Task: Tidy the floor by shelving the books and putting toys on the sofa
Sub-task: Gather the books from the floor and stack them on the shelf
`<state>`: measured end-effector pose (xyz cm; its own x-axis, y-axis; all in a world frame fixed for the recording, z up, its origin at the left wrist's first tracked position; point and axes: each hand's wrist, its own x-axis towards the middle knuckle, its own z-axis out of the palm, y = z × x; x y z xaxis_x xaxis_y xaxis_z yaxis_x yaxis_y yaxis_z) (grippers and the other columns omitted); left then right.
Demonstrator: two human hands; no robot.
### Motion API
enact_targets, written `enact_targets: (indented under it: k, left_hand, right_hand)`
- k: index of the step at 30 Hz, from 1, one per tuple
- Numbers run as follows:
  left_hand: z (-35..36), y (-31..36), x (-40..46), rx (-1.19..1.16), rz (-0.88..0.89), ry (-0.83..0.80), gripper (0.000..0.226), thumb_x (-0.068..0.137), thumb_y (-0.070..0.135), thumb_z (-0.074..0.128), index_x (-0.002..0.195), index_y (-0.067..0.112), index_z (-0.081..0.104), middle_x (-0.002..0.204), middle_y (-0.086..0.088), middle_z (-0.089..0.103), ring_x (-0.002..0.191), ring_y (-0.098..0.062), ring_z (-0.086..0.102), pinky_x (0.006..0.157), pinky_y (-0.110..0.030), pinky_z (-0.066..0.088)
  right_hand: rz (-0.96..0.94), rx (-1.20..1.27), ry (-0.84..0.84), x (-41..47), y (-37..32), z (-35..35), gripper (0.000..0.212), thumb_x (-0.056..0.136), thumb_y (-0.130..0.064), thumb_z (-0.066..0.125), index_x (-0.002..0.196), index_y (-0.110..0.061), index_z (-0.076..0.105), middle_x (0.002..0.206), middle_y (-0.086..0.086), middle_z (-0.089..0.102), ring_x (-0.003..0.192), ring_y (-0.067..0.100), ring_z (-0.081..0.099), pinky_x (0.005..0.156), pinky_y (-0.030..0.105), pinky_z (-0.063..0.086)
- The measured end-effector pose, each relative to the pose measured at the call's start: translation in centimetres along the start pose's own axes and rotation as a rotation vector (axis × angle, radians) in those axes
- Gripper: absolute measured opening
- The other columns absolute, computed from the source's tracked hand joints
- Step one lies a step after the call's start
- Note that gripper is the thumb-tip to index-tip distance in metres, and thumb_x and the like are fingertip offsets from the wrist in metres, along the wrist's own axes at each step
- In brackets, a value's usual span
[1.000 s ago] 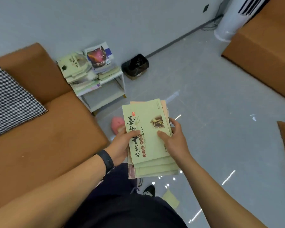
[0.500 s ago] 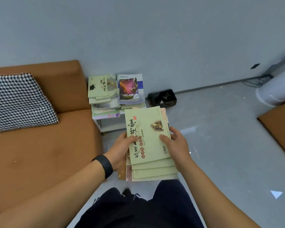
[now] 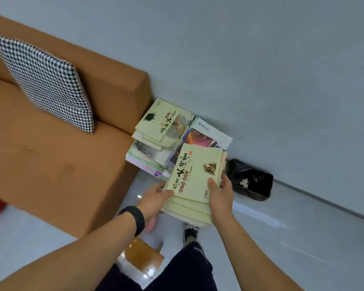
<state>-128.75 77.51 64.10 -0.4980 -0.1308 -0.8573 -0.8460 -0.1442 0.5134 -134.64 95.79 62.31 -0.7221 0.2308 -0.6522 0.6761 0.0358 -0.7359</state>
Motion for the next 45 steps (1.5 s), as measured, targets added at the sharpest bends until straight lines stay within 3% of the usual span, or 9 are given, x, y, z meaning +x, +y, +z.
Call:
enact_targets:
  k: [8,11,14,17,21,25,30,38,45]
  left_hand:
    - [2.2,9.3,4.8,0.238,-0.002,0.276,0.063,0.099,0.032,0.058,0.155,0.015,0.034,0.156,-0.008,0.039,0.116,-0.020,0.053,0.089,-0.029,0.043]
    - [0.6,9.2,4.2,0.334,-0.021,0.243,0.052,0.100,0.034,0.055,0.147,0.014,0.047,0.150,-0.006,0.046,0.130,-0.025,0.049,0.097,-0.029,0.042]
    - [-0.9,6.8,2.4,0.299,0.001,0.176,0.036,0.101,0.028,0.051,0.135,0.022,0.059,0.131,-0.001,0.059,0.116,-0.022,0.059,0.093,-0.031,0.048]
    - [-1.5,2.0,-1.2,0.124,-0.026,0.187,0.027,0.099,0.025,0.055,0.125,0.024,0.063,0.116,0.001,0.065,0.100,-0.018,0.065,0.078,-0.024,0.051]
    - [-2.8,-4.9,-5.3,-0.016,-0.043,0.305,0.019,0.097,0.011,0.056,0.113,0.013,0.066,0.098,0.006,0.061,0.083,-0.011,0.063,0.065,-0.013,0.053]
    - [-4.8,-14.9,-10.3,-0.183,-0.088,0.375,0.023,0.098,0.020,0.056,0.118,0.021,0.065,0.123,0.000,0.057,0.093,-0.016,0.061,0.072,-0.023,0.051]
    - [-5.7,-28.1,-16.8,-0.559,-0.134,0.427,0.022,0.099,0.018,0.052,0.116,0.015,0.065,0.110,-0.007,0.067,0.083,-0.019,0.063,0.070,-0.025,0.050]
    - [-7.6,-49.7,-29.1,-1.063,-0.184,0.557,0.024,0.099,0.031,0.056,0.117,0.016,0.063,0.112,-0.005,0.068,0.099,-0.025,0.068,0.096,-0.041,0.053]
    - [-11.5,-62.2,-36.7,-1.473,-0.130,0.833,0.027,0.101,0.028,0.054,0.122,0.012,0.060,0.116,-0.008,0.066,0.095,-0.023,0.067,0.084,-0.035,0.054]
  right_hand:
    - [0.035,-0.177,-0.059,11.6,-5.6,2.2,0.044,0.095,-0.009,0.063,0.135,-0.021,0.048,0.130,0.000,0.062,0.101,0.012,0.063,0.086,0.030,0.049]
    - [0.123,-0.518,-0.080,13.4,-6.3,1.3,0.023,0.095,-0.007,0.058,0.117,-0.009,0.052,0.127,0.014,0.059,0.102,0.031,0.058,0.084,0.033,0.045]
    - [0.050,-0.766,-0.254,12.7,-5.6,2.0,0.040,0.096,-0.012,0.056,0.135,-0.007,0.052,0.116,0.010,0.059,0.101,0.030,0.060,0.077,0.032,0.044]
    - [-0.075,-0.971,-0.469,8.8,-4.3,4.8,0.040,0.094,-0.013,0.053,0.134,-0.016,0.053,0.102,0.005,0.065,0.075,0.020,0.058,0.060,0.030,0.041]
    - [-0.310,-1.143,-0.742,1.7,-1.4,8.5,0.032,0.096,-0.017,0.052,0.127,-0.016,0.060,0.107,0.002,0.066,0.091,0.020,0.062,0.077,0.032,0.047]
    - [-0.485,-1.280,-1.008,-8.1,2.4,11.2,0.026,0.097,-0.017,0.055,0.122,-0.019,0.061,0.105,-0.005,0.060,0.095,0.013,0.058,0.073,0.024,0.041]
    - [-0.640,-1.381,-1.228,-20.8,9.9,11.7,0.014,0.097,-0.016,0.057,0.107,-0.024,0.063,0.090,-0.011,0.061,0.071,-0.004,0.057,0.054,0.007,0.038]
    - [-0.609,-1.688,-1.534,-40.2,28.6,8.4,0.025,0.094,-0.026,0.061,0.119,-0.023,0.064,0.098,-0.006,0.063,0.082,0.013,0.062,0.068,0.024,0.047]
    - [-0.715,-1.992,-1.915,-53.2,37.5,9.7,0.029,0.098,-0.035,0.058,0.126,-0.028,0.061,0.114,-0.006,0.064,0.095,0.008,0.059,0.070,0.013,0.040]
